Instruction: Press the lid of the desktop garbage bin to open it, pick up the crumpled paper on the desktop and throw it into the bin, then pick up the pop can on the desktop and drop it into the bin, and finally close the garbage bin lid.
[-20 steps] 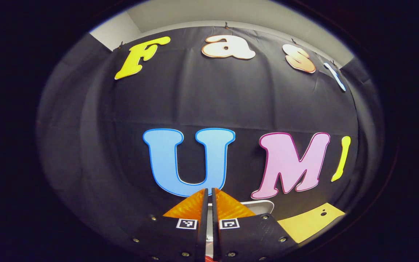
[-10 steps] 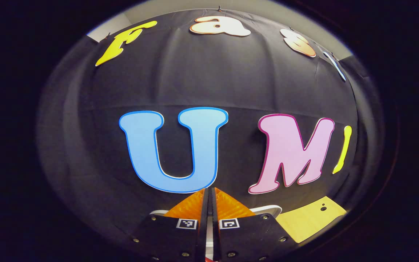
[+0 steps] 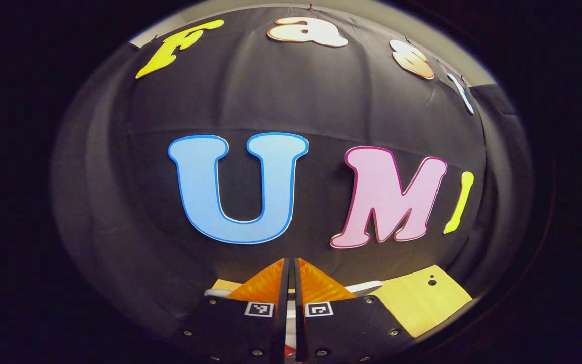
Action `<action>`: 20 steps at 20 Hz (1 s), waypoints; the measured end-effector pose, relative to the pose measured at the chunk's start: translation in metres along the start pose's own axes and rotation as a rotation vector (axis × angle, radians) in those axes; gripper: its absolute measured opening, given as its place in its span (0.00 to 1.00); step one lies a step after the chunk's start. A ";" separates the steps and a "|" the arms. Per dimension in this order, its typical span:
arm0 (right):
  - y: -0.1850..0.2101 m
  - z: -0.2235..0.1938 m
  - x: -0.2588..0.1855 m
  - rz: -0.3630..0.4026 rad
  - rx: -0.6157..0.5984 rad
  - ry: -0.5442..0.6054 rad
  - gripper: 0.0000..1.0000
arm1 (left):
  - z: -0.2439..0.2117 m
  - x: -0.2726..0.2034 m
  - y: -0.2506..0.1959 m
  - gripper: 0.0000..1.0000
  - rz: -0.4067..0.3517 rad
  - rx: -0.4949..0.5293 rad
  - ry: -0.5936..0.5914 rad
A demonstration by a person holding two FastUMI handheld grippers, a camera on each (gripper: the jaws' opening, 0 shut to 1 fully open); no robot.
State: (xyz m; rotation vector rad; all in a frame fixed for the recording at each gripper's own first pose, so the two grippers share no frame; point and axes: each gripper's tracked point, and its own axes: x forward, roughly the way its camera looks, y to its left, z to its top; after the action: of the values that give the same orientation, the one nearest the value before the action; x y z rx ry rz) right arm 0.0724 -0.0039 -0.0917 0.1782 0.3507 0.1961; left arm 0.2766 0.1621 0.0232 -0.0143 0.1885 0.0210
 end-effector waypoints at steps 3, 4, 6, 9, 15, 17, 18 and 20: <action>0.011 0.000 0.006 0.020 -0.012 0.005 0.99 | -0.021 -0.023 -0.007 0.08 0.004 0.058 -0.027; 0.015 0.000 0.008 0.028 -0.013 0.009 0.99 | -0.036 -0.026 -0.011 0.08 -0.004 0.055 -0.005; 0.022 -0.001 0.011 0.042 -0.018 0.015 0.99 | -0.088 -0.033 -0.016 0.08 -0.011 0.003 0.115; 0.027 -0.002 0.013 0.051 -0.028 0.019 0.99 | -0.132 -0.031 -0.016 0.08 0.003 0.010 0.152; 0.024 -0.013 0.018 0.042 -0.014 0.047 0.99 | -0.161 -0.033 -0.018 0.08 0.005 0.035 0.197; 0.023 -0.015 0.019 0.038 -0.019 0.049 0.99 | -0.162 -0.035 -0.018 0.08 -0.001 0.022 0.223; 0.022 -0.016 0.020 0.037 -0.020 0.048 0.99 | -0.163 -0.036 -0.019 0.09 -0.003 0.022 0.238; 0.022 -0.013 0.022 0.036 -0.013 0.044 0.99 | -0.163 -0.042 -0.022 0.08 -0.011 0.027 0.265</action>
State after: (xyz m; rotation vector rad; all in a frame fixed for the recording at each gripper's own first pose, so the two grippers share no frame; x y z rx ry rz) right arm 0.0841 0.0240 -0.1064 0.1672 0.3904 0.2378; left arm 0.2052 0.1363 -0.1291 0.0087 0.4533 0.0055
